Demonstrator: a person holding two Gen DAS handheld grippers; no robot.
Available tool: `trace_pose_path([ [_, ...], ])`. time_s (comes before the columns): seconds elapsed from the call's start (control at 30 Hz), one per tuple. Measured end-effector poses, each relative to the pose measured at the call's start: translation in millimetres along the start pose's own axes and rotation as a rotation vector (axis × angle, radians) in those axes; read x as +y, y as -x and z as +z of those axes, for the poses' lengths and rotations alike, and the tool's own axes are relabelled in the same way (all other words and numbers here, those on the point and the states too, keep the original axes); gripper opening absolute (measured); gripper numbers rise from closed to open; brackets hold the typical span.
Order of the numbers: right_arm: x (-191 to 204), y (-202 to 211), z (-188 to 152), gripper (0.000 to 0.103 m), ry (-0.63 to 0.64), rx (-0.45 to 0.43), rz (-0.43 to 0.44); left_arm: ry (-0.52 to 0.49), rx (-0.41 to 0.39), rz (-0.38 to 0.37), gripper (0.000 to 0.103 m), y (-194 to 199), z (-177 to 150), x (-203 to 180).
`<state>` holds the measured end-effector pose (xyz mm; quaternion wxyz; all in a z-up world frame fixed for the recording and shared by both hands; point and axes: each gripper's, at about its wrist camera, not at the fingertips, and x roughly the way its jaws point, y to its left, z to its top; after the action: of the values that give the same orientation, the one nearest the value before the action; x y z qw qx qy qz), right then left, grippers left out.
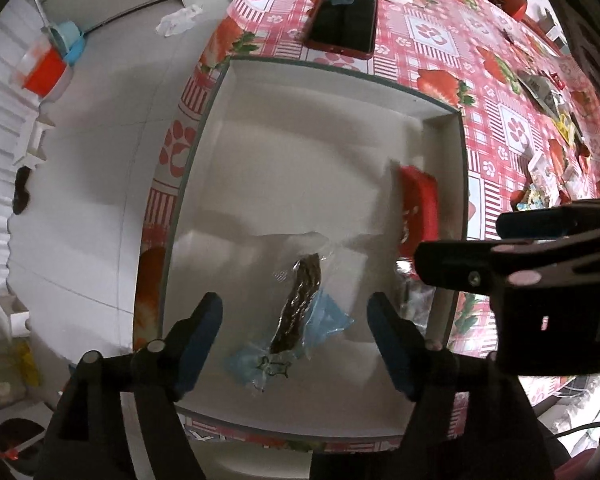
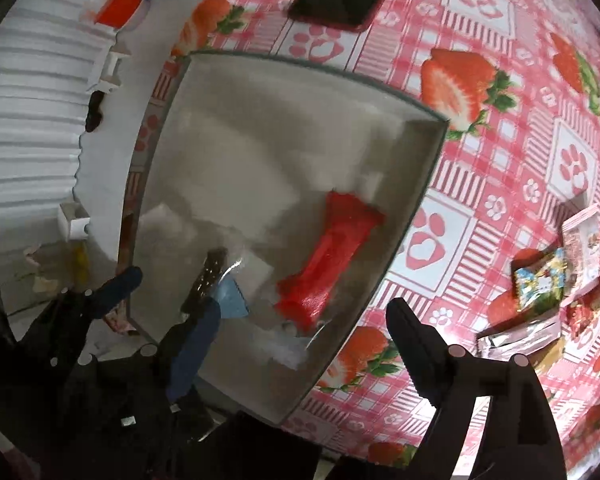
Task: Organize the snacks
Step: 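Place the dark bar and red wrapper into the white tray, opening both grippers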
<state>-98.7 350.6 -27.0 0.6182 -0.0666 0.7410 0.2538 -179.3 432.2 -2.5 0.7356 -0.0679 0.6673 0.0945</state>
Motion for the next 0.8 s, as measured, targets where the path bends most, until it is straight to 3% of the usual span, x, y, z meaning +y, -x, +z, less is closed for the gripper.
trace_pose_path([
  [0.5, -79, 6, -41, 0.086, -0.201, 0.007, -0.009, -0.087, -0.010, 0.021, 0.079, 10, 6, -43],
  [0.53, -84, 5, -45, 0.088, -0.214, 0.009, -0.010, -0.097, -0.011, 0.021, 0.079, 10, 6, -47],
  [0.57, -90, 5, -49, 0.103, -0.228, 0.011, -0.012, -0.101, -0.010, 0.021, 0.079, 10, 7, -50],
  [0.8, -149, 1, -85, 0.103, -0.378, 0.006, -0.017, -0.165, -0.002, 0.024, 0.080, 11, 5, -76],
])
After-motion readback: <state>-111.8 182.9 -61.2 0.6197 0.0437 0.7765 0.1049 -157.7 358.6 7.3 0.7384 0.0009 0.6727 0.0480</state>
